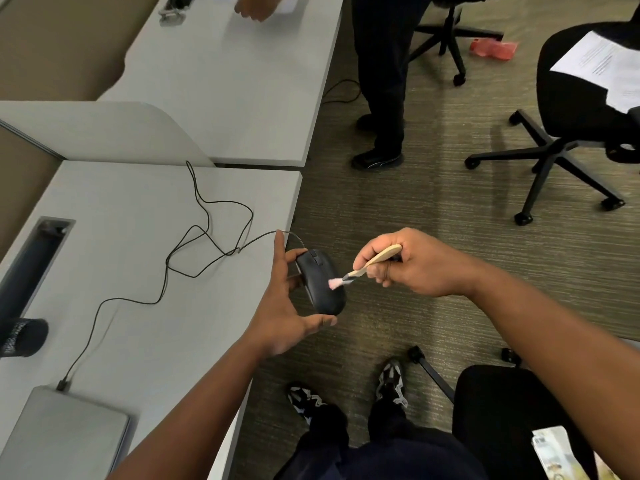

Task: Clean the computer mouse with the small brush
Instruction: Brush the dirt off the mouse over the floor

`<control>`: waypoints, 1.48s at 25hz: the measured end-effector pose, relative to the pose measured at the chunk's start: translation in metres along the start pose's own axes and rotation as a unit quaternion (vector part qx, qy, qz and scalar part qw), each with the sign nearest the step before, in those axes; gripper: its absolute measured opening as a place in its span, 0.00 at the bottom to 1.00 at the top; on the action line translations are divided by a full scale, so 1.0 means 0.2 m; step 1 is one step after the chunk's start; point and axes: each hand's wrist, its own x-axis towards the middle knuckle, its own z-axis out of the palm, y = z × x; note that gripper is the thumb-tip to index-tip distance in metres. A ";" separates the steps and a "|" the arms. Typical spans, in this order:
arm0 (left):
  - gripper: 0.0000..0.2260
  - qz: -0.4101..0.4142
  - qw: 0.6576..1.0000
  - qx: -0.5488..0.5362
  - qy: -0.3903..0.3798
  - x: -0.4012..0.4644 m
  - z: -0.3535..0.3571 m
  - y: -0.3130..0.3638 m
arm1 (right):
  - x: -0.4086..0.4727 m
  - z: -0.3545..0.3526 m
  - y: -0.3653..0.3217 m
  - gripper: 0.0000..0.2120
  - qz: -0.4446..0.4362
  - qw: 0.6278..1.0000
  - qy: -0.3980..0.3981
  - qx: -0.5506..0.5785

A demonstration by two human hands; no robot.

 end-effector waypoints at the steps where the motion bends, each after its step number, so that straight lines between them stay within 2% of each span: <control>1: 0.73 -0.001 1.000 -0.001 -0.002 0.00 0.00 0.00 | 0.00 -0.01 0.01 0.10 0.000 1.000 0.007 0.000; 5: 0.71 -0.003 1.000 -0.003 -0.008 0.00 0.00 0.01 | -0.01 0.02 0.01 0.09 -0.032 0.997 0.016 0.073; 9: 0.66 -0.006 1.000 -0.013 0.002 -0.01 -0.01 0.01 | -0.03 0.01 0.04 0.10 -0.003 0.999 0.006 0.050; 12: 0.62 -0.004 1.000 -0.026 0.012 -0.01 -0.01 0.01 | -0.05 0.02 0.07 0.06 0.022 0.993 0.077 0.089; 15: 0.62 0.000 0.999 -0.034 0.026 -0.01 0.00 0.05 | -0.04 0.11 0.09 0.08 0.053 0.977 0.156 0.135; 19: 0.65 0.000 0.999 -0.039 0.029 -0.01 0.02 0.10 | -0.03 0.25 0.08 0.08 0.084 0.960 0.162 0.214; 22: 0.64 0.005 1.000 -0.019 0.022 -0.01 0.04 0.11 | -0.02 0.31 0.06 0.09 0.093 0.934 0.181 0.293; 31: 0.61 -0.002 0.999 0.033 0.015 0.00 0.02 0.08 | -0.03 0.37 0.01 0.08 0.052 0.922 0.229 0.309; 37: 0.64 -0.005 0.999 0.037 0.011 0.01 0.00 0.06 | -0.03 0.37 0.00 0.08 0.042 0.924 0.211 0.315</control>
